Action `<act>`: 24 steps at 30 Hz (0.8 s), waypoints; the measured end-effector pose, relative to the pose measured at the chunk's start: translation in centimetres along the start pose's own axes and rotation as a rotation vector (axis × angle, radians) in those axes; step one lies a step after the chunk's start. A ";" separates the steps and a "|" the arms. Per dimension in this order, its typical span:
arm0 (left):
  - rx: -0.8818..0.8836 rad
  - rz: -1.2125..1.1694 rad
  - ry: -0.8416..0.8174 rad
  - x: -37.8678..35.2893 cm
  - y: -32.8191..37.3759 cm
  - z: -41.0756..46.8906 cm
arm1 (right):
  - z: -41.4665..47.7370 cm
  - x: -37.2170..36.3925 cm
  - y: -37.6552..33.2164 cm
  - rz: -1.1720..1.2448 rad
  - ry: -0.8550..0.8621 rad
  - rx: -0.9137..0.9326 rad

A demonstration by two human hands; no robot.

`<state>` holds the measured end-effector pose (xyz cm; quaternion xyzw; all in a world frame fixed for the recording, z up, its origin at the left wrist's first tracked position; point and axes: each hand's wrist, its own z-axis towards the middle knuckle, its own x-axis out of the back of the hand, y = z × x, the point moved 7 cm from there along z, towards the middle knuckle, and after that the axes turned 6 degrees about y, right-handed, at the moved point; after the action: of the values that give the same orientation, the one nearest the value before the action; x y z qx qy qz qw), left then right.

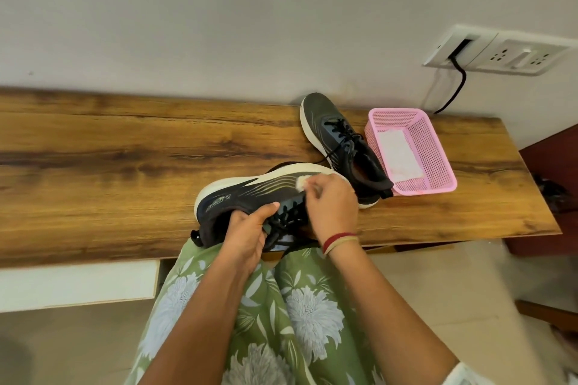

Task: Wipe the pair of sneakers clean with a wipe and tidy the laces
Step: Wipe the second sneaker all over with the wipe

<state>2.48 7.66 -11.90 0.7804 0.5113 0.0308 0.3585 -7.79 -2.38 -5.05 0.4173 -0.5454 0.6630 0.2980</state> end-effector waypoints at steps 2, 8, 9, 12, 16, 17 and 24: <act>-0.007 0.021 -0.015 -0.1 0.0 0.0 | -1.0 -0.7 -1.1 -0.021 -0.058 0.137; 0.005 -0.012 -0.020 0.2 0.0 0.2 | 0.5 0.3 0.6 -0.102 0.056 0.095; 0.000 0.000 -0.027 0.1 0.2 0.3 | 0.1 -0.1 -0.1 -0.118 0.017 0.175; 0.012 0.019 -0.028 0.1 -0.2 0.4 | 0.8 0.5 0.9 -0.179 0.038 0.193; 0.017 0.002 -0.014 0.2 -0.2 0.4 | -0.2 0.1 -0.3 -0.136 0.024 0.254; 0.015 0.003 -0.013 0.2 -0.2 0.4 | -0.4 -0.1 -0.5 -0.137 0.002 0.280; 0.006 -0.003 -0.006 0.5 -0.1 0.6 | -1.1 -1.0 -1.3 -0.025 -0.097 0.212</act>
<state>2.87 7.73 -12.58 0.7809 0.5114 0.0265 0.3577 -6.46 -0.94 -5.34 0.4846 -0.4808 0.6924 0.2336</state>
